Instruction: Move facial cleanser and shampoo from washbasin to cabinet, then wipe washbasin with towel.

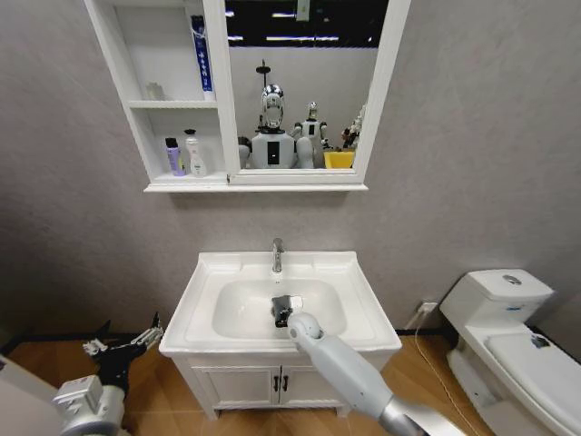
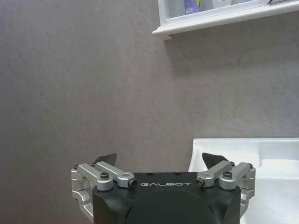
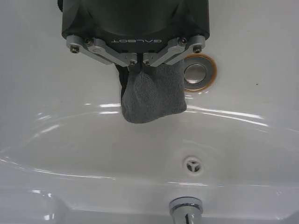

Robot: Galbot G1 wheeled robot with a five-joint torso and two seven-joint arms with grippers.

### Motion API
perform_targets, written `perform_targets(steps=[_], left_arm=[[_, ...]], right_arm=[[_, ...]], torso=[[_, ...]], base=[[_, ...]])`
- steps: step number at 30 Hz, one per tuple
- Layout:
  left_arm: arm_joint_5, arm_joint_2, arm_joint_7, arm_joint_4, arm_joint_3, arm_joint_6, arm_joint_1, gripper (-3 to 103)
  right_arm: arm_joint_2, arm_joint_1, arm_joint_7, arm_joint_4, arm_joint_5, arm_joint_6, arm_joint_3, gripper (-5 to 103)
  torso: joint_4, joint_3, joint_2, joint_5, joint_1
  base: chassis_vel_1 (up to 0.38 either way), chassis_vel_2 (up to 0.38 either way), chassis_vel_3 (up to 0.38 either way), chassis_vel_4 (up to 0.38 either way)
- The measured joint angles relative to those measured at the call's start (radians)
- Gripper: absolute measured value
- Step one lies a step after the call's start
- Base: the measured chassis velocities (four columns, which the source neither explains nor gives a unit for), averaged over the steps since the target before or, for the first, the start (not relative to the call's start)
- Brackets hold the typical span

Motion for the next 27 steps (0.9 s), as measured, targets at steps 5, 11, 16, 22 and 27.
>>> perform_targets(steps=[5,11,16,22,27], left_arm=[[0.0,0.0,0.0,0.0,0.0,0.0,0.0,100],[0.0,0.0,0.0,0.0,0.0,0.0,0.0,100],[0.0,0.0,0.0,0.0,0.0,0.0,0.0,100],[0.0,0.0,0.0,0.0,0.0,0.0,0.0,100],[0.0,0.0,0.0,0.0,0.0,0.0,0.0,100]], right_arm=[[-0.071,-0.01,0.0,0.035,0.017,-0.006,0.018,1],[-0.049,-0.009,-0.002,0.026,0.016,-0.006,0.011,1],[0.016,0.001,-0.004,-0.008,0.004,0.0,-0.006,1],[0.075,0.018,-0.012,-0.058,-0.016,0.011,-0.017,1],[0.116,0.028,-0.024,-0.103,-0.033,0.02,-0.018,1]], torso=[[-0.0002,0.0,0.0,-0.0001,0.0],[0.0,0.0,0.0,-0.0001,0.0],[0.0004,0.0,0.0,-0.0001,0.0],[0.0001,0.0,0.0,-0.0004,0.0],[0.0,0.0,0.0,-0.0003,0.0]], base=[[0.0,0.0,0.0,0.0],[0.0,0.0,0.0,0.0],[0.0,0.0,0.0,0.0],[0.0,0.0,0.0,0.0],[0.0,0.0,0.0,0.0]])
